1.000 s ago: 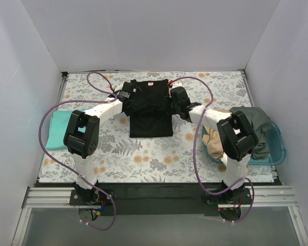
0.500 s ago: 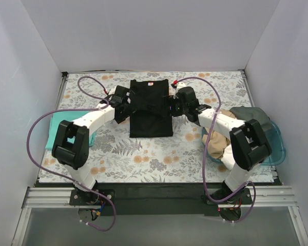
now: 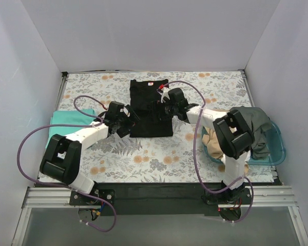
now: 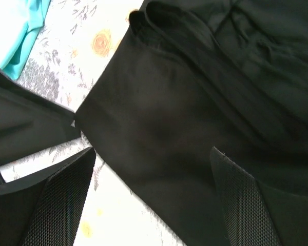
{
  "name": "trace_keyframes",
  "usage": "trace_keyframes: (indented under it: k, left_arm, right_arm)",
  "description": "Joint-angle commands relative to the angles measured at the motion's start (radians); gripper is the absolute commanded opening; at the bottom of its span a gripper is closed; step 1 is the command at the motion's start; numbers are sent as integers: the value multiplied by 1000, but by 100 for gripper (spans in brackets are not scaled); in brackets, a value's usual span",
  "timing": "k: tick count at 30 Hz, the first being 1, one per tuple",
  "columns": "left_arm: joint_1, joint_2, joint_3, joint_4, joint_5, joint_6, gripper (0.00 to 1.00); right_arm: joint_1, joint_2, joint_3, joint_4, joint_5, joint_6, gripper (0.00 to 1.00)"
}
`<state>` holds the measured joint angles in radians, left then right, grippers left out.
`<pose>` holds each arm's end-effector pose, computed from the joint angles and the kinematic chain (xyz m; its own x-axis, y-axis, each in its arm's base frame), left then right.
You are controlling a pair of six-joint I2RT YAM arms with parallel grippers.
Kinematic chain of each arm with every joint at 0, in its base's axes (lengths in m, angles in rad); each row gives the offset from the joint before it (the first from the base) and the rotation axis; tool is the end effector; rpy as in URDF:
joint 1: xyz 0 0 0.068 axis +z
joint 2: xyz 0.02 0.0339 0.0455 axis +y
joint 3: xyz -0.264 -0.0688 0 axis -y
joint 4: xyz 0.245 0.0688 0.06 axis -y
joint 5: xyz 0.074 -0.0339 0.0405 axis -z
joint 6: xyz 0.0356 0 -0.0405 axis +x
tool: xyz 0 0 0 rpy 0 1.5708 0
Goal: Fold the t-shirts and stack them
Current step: Fold the tshirt
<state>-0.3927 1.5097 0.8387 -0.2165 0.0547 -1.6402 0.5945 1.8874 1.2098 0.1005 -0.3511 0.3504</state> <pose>0.2785 -0.1175 0.1867 -0.3633 -0.9277 0.0861 -0.7434 0.2330 -0.6269 0.3417 0.2458 0.1989 -0.6870 -0.0754 -0.7227 -0.5631 0.6839 0.4639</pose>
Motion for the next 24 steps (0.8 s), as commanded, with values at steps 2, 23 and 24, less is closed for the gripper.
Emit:
trace_keyframes:
  k: [2,23,24]
  left_arm:
    - [-3,39,-10,128,63,-38,93]
    - [-5,77,-70,74,-24,-40,94]
    - [-3,67,-72,74,-18,-40,94]
  right_arm:
    - [2,111,166,31,-81,19,98]
    - [-97,348,579,21,-31,-47,98]
    - [-110,322,562,21,-32,-51,98]
